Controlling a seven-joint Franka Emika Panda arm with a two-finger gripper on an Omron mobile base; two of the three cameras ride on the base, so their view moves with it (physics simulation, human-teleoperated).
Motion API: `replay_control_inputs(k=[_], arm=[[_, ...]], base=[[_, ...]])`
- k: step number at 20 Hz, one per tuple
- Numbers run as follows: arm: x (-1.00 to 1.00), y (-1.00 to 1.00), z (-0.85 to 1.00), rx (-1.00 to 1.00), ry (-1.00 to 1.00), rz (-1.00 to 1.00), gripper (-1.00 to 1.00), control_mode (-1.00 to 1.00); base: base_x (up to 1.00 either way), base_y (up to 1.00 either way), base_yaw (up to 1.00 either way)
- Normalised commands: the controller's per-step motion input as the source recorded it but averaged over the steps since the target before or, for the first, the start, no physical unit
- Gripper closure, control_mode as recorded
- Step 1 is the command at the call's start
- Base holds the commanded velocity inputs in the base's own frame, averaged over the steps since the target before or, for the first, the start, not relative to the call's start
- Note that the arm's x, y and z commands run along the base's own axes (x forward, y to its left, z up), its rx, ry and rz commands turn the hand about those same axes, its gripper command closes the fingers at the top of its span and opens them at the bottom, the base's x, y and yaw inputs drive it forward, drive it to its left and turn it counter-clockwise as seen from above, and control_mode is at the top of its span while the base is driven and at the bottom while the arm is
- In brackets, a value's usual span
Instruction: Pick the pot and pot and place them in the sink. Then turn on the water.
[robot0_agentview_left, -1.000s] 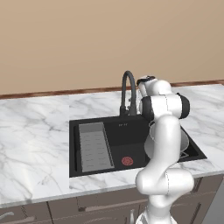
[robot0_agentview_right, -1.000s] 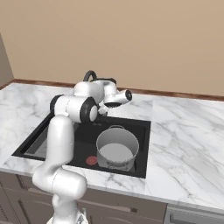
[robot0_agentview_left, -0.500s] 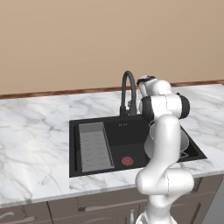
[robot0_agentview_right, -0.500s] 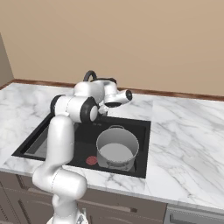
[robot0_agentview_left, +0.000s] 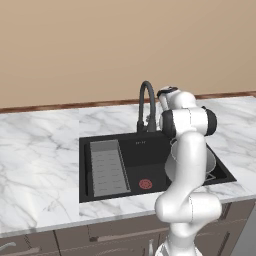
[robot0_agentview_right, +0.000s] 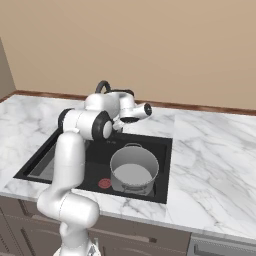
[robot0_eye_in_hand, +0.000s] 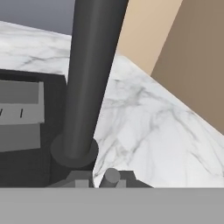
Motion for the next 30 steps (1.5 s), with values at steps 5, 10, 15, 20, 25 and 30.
replay_control_inputs(k=[5,10,15,20,25,30], arm=[[0.0,-0.69,-0.04,0.0,0.0,0.0,1.0,-1.0],[0.0,-0.78,-0.01,0.0,0.0,0.0,1.0,-1.0],[0.0,-0.82,-0.05,0.0,0.01,-0.01,1.0,-1.0],[0.0,-0.83,-0.11,0.0,0.01,0.0,1.0,-1.0],[0.0,-0.84,-0.13,0.0,0.02,0.0,1.0,-1.0],[0.0,-0.81,-0.21,0.0,0.02,0.0,1.0,-1.0]], base=[[0.0,0.0,0.0],[0.0,0.0,0.0],[0.0,0.0,0.0],[0.0,0.0,0.0],[0.0,0.0,0.0],[0.0,0.0,0.0]])
